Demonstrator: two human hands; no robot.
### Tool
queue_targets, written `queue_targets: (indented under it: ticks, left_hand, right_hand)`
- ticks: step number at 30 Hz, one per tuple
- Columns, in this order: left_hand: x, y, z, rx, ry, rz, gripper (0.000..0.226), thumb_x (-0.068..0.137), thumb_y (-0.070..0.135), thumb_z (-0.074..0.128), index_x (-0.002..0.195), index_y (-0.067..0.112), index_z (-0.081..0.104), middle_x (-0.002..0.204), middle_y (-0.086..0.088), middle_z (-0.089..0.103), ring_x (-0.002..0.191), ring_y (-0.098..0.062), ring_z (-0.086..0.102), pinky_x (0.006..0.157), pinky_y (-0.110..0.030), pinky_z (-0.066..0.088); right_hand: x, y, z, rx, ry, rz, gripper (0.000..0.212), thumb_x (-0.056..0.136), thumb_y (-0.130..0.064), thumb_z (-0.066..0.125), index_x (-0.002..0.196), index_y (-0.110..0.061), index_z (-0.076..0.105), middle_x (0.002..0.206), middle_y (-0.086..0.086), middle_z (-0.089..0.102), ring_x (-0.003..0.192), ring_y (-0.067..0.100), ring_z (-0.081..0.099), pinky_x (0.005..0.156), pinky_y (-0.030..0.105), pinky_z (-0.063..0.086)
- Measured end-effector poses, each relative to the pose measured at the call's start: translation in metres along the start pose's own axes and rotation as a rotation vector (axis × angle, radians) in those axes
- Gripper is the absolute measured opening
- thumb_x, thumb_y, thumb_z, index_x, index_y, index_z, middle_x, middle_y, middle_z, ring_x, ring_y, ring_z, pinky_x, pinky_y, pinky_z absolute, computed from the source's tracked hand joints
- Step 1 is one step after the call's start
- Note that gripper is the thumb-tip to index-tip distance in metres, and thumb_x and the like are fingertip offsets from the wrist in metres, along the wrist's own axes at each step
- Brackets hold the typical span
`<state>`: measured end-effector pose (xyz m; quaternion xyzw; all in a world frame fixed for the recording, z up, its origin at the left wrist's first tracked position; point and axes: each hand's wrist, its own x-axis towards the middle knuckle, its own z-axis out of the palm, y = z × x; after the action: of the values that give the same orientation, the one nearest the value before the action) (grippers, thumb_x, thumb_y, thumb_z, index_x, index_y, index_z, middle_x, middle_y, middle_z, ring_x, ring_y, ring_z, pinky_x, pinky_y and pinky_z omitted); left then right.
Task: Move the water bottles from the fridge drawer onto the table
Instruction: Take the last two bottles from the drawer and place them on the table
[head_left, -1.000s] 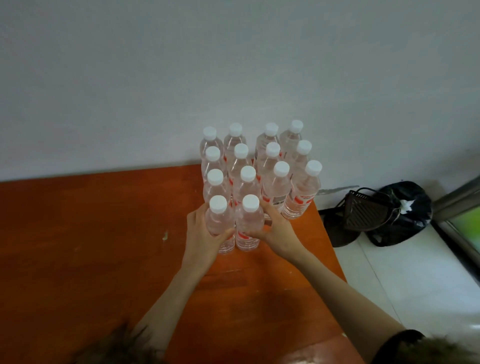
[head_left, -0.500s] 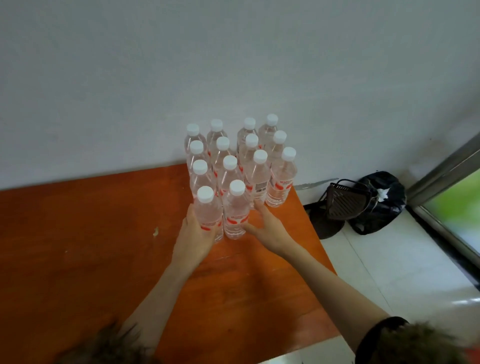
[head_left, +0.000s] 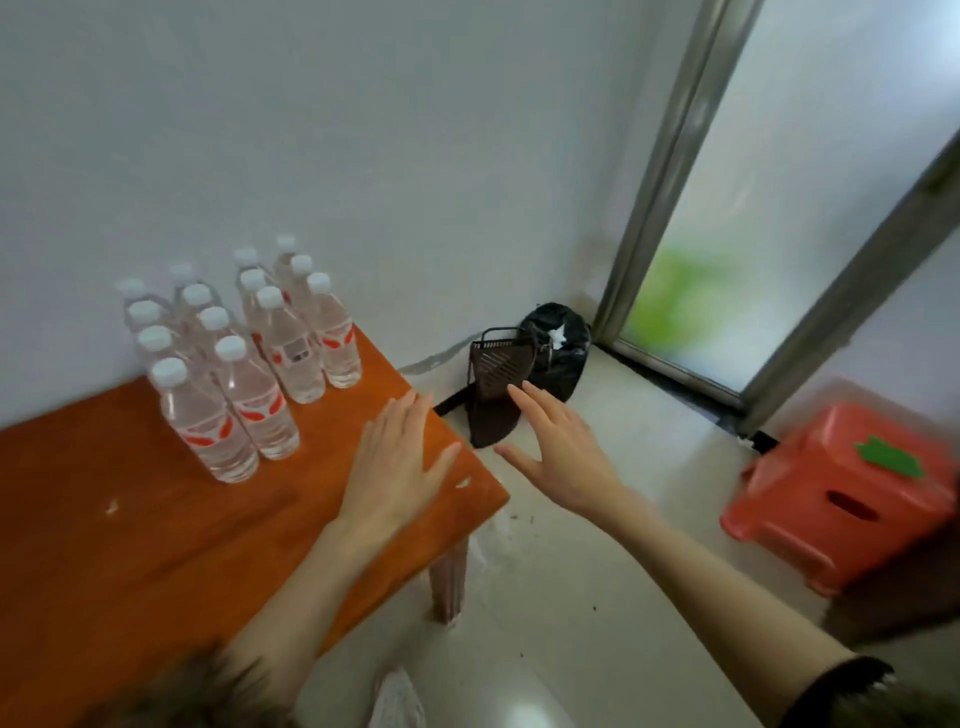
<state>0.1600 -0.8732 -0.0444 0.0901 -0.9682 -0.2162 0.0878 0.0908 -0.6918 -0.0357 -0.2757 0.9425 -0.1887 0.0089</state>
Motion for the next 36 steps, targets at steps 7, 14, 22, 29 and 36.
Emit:
queue_targets:
  ticks: [7,14,22,29,36]
  left_hand:
    - [-0.009,0.170,0.023,0.175,0.020,0.505,0.072,0.085,0.064,0.025,0.147,0.028,0.016,0.155,-0.003,0.018,0.144,-0.026,0.012,0.114,-0.053,0.011]
    - [-0.019,0.352,0.073,0.178,0.018,0.911,0.068,0.085,0.065,0.020,0.145,0.032,0.021,0.152,-0.005,0.028,0.140,-0.034,0.025,0.105,-0.064,0.020]
    - [-0.033,0.541,0.175,0.134,-0.042,1.205,0.068,0.083,0.065,0.022,0.144,0.035,0.014,0.152,-0.005,0.027,0.140,-0.035,0.023,0.104,-0.066,0.020]
    - [-0.041,0.692,0.260,0.080,-0.105,1.348,0.071,0.077,0.075,-0.006,0.140,0.044,-0.013,0.156,0.001,-0.003,0.141,-0.026,-0.009,0.112,-0.059,0.002]
    - [-0.078,0.804,0.335,0.111,-0.255,1.513,0.072,0.076,0.075,-0.005,0.140,0.043,-0.014,0.156,0.003,-0.008,0.141,-0.027,-0.014,0.111,-0.055,-0.010]
  right_hand:
    - [-0.143,0.102,-0.111,-0.405,0.208,0.250,0.080,0.082,-0.072,0.031,0.148,-0.034,0.006,0.158,0.000,0.003,0.146,0.024,0.002,0.113,0.055,0.004]
    - [-0.273,0.201,-0.195,-0.585,0.283,0.586,0.082,0.077,-0.073,0.029,0.147,-0.032,0.018,0.155,0.008,0.021,0.142,0.033,0.018,0.108,0.063,0.010]
    - [-0.399,0.332,-0.246,-0.668,0.342,0.922,0.084,0.075,-0.075,0.022,0.146,-0.031,0.018,0.155,0.007,0.018,0.142,0.030,0.015,0.108,0.061,0.009]
    - [-0.479,0.448,-0.292,-0.670,0.324,1.144,0.084,0.074,-0.077,0.008,0.146,-0.034,0.003,0.157,0.003,0.006,0.144,0.027,0.007,0.109,0.057,0.001]
    - [-0.559,0.530,-0.311,-0.599,0.274,1.333,0.081,0.081,-0.076,0.018,0.148,-0.035,-0.001,0.158,0.001,-0.001,0.145,0.025,-0.003,0.111,0.057,-0.004]
